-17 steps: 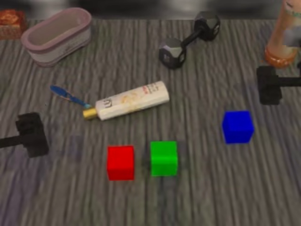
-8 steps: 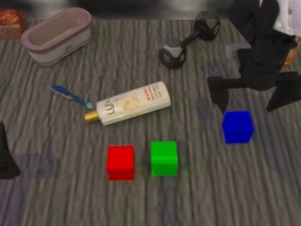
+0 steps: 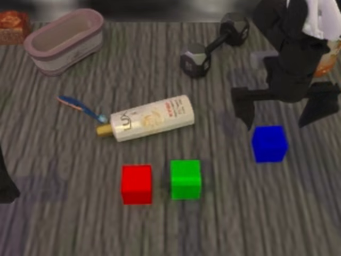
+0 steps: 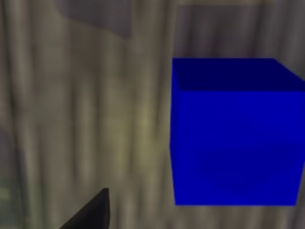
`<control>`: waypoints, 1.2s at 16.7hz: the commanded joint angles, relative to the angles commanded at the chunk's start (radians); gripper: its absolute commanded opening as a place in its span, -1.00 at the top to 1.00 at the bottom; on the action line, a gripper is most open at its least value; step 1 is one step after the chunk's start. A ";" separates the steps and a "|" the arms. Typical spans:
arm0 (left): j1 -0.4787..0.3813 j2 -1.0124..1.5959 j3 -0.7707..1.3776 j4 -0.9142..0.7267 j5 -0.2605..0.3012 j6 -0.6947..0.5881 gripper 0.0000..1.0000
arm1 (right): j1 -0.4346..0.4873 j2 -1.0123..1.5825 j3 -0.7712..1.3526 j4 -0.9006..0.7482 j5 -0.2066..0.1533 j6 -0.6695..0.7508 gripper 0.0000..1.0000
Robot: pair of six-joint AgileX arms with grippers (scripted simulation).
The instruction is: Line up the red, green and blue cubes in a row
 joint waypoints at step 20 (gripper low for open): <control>0.000 0.000 0.000 0.000 0.000 0.000 -1.00 | 0.006 0.095 -0.180 0.276 0.001 0.003 -0.10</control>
